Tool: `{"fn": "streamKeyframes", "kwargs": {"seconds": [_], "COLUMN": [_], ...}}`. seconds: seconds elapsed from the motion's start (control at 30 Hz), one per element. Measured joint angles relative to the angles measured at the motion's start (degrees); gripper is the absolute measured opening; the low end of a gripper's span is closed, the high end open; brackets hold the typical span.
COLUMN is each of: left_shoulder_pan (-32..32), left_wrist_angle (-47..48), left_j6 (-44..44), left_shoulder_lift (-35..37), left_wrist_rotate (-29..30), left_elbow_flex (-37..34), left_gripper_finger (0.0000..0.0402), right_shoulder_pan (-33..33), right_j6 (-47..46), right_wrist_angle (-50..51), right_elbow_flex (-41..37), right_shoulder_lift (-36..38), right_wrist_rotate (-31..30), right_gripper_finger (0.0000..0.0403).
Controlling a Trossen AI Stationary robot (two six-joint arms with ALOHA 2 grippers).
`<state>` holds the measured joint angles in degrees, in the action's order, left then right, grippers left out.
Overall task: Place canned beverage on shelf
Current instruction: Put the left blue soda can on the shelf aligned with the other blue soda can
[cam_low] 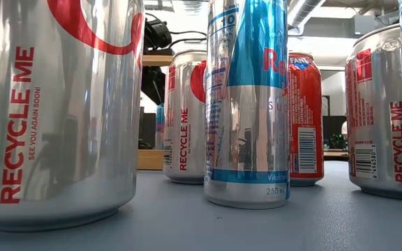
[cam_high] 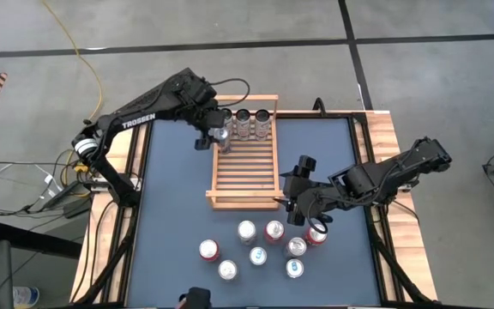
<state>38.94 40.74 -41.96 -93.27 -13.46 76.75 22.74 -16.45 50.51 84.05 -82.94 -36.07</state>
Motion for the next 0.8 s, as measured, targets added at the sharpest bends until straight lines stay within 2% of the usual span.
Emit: {"fn": "streamKeyframes", "kwargs": {"seconds": [0.3, 0.47, 0.63, 0.8], "left_shoulder_pan": [0.0, 0.0, -2.9, -10.3], "left_wrist_angle": [5.8, 9.2, 12.3, 13.8], "left_j6": [0.4, 2.4, 6.1, 10.2], "left_shoulder_lift": [0.0, 1.2, 6.6, 14.2], "left_wrist_rotate": [2.6, 3.3, -6.8, -14.6], "left_elbow_flex": [4.6, 6.6, 7.0, 6.5], "left_gripper_finger": [0.0286, 0.0286, 0.0286, 0.0286], "right_shoulder_pan": [0.0, 0.0, 0.9, 5.3], "right_j6": [0.4, -1.0, -4.4, -10.9], "right_wrist_angle": [0.5, 5.3, 5.6, 5.6], "right_elbow_flex": [0.0, 0.0, 0.0, 0.0], "right_shoulder_lift": [0.0, 0.0, 1.0, 0.7], "right_wrist_rotate": [0.0, -2.4, -0.1, 4.8], "right_gripper_finger": [0.0301, 0.0301, 0.0301, 0.0301]}}
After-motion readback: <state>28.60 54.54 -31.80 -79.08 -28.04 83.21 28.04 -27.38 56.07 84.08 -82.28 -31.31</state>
